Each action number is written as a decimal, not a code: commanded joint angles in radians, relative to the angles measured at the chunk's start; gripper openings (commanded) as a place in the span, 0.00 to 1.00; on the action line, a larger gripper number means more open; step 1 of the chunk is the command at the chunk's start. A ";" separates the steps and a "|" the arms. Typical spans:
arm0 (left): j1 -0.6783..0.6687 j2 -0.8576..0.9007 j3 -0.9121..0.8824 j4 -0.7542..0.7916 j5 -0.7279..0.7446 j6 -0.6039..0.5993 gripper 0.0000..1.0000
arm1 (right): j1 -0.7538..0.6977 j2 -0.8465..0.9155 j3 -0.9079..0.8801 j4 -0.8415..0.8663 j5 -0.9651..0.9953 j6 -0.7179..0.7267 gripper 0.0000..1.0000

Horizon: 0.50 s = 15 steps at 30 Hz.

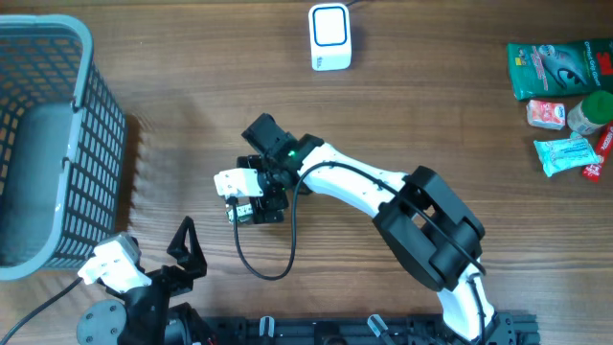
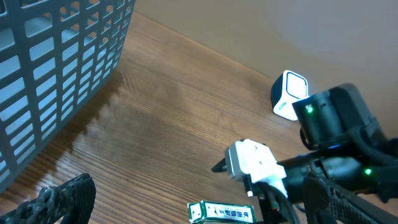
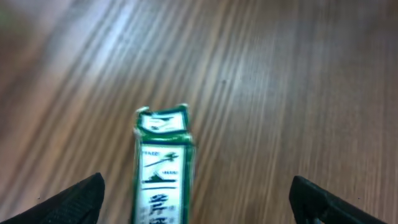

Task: Scan the item barcode
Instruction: 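Move the right gripper left down to the small green-white box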

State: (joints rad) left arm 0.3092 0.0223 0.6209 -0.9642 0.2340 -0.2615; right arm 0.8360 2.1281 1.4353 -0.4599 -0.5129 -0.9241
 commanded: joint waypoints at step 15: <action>-0.006 -0.001 -0.002 0.004 0.001 -0.009 1.00 | -0.089 0.007 -0.095 0.272 0.313 0.382 0.33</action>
State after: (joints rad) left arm 0.3092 0.0223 0.6209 -0.9638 0.2340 -0.2615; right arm 0.7841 2.1284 1.3319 -0.1925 -0.3218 -0.6189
